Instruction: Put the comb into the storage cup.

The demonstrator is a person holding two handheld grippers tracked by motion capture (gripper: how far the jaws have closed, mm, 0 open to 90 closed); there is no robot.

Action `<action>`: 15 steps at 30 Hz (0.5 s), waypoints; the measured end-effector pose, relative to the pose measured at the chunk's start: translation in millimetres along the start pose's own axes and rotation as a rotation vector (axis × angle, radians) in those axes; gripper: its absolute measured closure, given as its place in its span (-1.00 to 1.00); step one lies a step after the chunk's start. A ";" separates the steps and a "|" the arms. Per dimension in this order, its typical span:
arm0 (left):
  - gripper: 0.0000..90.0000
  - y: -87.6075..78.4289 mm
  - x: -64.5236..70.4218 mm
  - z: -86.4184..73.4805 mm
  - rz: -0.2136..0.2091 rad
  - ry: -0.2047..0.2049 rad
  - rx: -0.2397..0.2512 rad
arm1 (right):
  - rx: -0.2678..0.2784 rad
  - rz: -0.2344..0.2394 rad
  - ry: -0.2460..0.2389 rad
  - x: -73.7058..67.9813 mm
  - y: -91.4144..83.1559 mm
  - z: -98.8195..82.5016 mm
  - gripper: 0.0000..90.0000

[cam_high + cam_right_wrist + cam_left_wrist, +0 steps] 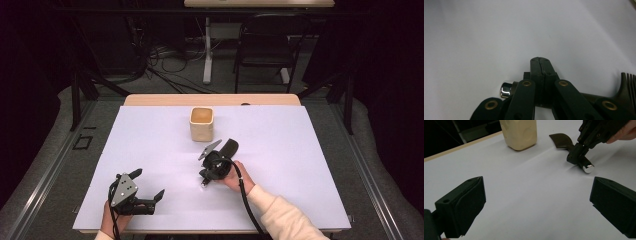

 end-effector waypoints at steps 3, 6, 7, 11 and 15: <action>-0.99 0.0 0.2 0.0 0.000 -0.002 0.000 | -0.008 0.001 0.005 -0.2 -1.8 -3.4 1.00; -0.99 -0.2 0.1 0.0 0.000 -0.002 0.001 | -0.013 0.000 0.005 -0.4 -4.8 -6.0 1.00; -0.99 -0.3 -0.1 0.0 0.000 0.000 0.000 | -0.010 0.001 0.006 -0.5 -5.7 -6.9 1.00; -0.99 -0.2 0.0 0.0 0.000 -0.002 0.001 | -0.021 -0.001 0.009 -0.7 -9.7 -10.9 1.00; -0.99 -0.4 -0.3 0.1 0.001 0.002 0.000 | -0.031 -0.003 0.020 0.3 -12.0 -14.9 1.00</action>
Point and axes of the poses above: each handheld gripper's, and its own axes: y roughly forward along the jaws, z roughly out of its top, x roughly to its right, the point moved 2 cm from there along y, roughly forward along the jaws, and after that the axes turned 8 degrees about -x, right-handed, at the moved point
